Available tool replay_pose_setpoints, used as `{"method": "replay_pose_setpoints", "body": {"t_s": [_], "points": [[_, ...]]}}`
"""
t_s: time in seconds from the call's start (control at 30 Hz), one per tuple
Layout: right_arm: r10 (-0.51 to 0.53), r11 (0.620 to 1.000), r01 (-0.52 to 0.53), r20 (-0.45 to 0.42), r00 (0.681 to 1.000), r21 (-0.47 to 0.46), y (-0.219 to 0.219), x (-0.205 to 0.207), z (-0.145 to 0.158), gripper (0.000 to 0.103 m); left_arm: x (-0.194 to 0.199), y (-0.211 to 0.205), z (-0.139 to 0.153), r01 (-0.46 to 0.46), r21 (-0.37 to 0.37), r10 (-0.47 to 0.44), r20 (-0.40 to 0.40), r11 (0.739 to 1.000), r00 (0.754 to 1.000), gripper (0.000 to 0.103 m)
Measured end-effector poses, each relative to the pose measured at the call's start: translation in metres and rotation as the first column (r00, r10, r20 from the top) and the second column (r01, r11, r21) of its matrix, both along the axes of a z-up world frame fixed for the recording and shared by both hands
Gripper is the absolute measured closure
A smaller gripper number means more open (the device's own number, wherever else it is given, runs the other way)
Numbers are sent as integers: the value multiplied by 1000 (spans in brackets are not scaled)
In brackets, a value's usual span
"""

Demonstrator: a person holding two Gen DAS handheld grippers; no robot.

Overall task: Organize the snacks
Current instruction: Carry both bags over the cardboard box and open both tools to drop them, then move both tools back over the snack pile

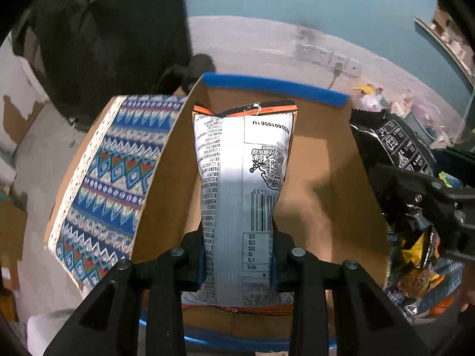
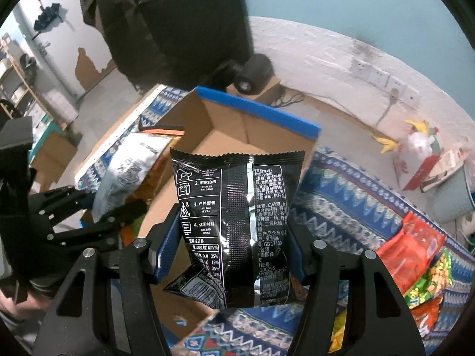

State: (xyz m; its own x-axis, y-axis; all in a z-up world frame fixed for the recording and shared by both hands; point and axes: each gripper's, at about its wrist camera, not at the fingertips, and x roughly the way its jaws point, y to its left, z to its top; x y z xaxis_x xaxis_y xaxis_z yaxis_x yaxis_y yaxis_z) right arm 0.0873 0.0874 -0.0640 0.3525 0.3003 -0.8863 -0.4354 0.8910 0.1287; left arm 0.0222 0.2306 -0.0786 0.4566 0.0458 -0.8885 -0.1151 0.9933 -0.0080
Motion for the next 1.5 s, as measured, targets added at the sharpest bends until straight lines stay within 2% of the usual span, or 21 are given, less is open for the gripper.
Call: {"method": "replay_pose_setpoints", "body": {"t_s": [0.13,0.27,0.43,0.53,0.73,0.83,1.17,1.5], "points": [[22,1000,-23,-19,1000,-7,13,3,-8,41,-3,7,-1,-26,-14,26,-15,1000,1000,52],[44,999,-45,-32,998,-13,22,3,-14,40,-7,11,7,-51,4,51,15,999,999,41],[48,999,-49,-50,998,-14,24,6,-20,38,-6,14,11,-58,12,58,27,998,998,41],[44,999,-45,-50,998,-7,22,7,-18,28,-6,10,13,-44,25,43,31,999,999,41],[21,1000,-21,-16,1000,-3,9,3,-3,26,-3,-4,16,-11,16,10,37,1000,999,41],[0,1000,0,-1,1000,-10,-4,-1,4,21,-2,-15,18,15,16,-16,39,1000,999,41],[-85,995,85,3,996,-61,-67,-21,13,21,-1,-67,29,131,-6,-130,47,991,990,38],[-227,971,225,-17,974,-77,-151,-44,11,21,-6,-137,32,283,26,-284,39,959,958,36]]}}
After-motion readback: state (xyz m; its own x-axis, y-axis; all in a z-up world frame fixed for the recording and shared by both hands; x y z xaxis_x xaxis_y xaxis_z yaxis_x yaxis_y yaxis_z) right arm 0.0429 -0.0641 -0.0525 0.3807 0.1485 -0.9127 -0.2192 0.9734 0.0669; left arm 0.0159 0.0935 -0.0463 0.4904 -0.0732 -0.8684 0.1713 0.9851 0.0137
